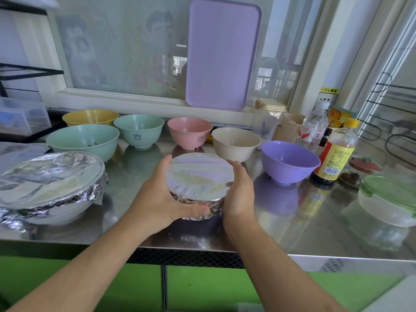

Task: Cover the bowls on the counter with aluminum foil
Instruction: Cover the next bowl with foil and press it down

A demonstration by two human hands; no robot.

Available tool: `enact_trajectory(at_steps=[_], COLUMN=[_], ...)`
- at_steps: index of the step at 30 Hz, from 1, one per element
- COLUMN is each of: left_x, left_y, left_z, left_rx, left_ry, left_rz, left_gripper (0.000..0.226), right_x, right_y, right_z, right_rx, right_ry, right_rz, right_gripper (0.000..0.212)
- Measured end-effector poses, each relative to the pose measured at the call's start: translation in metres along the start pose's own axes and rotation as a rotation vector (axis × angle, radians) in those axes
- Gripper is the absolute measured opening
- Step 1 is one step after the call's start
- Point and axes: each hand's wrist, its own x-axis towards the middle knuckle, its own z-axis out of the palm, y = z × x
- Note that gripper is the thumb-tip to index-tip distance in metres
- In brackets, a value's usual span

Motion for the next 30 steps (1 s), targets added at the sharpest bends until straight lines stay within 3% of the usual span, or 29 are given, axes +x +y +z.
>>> enact_trajectory(at_steps=[2, 4, 17, 21, 24, 28, 30], left_x=[-0.002, -0.004, -0.005, -0.008, -0.016, -0.027, -0.028], left_y=[-0.001, -0.001, -0.003, 0.001, 0.005, 0.010, 0.004], left_z=[-0.002, -0.002, -0.005, -0.016, -0.032, -0.035, -0.030], left_rx=[0.032, 0.077, 0.246, 0.231, 0.170, 0.133, 0.195], left_ry=[-0.028, -0.029, -0.025, -0.099, -0.043, -0.024, -0.053], left_rz=[-0.002, 0.006, 0.038, 0.002, 0.103, 0.410, 0.474], left_gripper=[0.159, 0.165, 0.163, 0.163, 0.132, 0.052, 0.038], right_x=[0.000, 0.002, 0.007, -0.003, -0.017, -0.028, -0.030], right_y=[0.000, 0.002, 0.010, -0.002, -0.021, -0.035, -0.029], right_z=[-0.001, 0.000, -0.002, -0.006, -0.024, -0.055, -0.062], right_rx=[0.008, 0.019, -0.083, -0.176, -0.228, -0.405, -0.498], right_ry=[-0.028, -0.043, -0.018, -0.048, -0.093, -0.464, -0.599], right_rz=[0.006, -0.002, 0.002, -0.036, -0.205, -0.525, -0.607], right_gripper=[0.034, 0.034, 0.041, 0.035, 0.032, 0.034, 0.031])
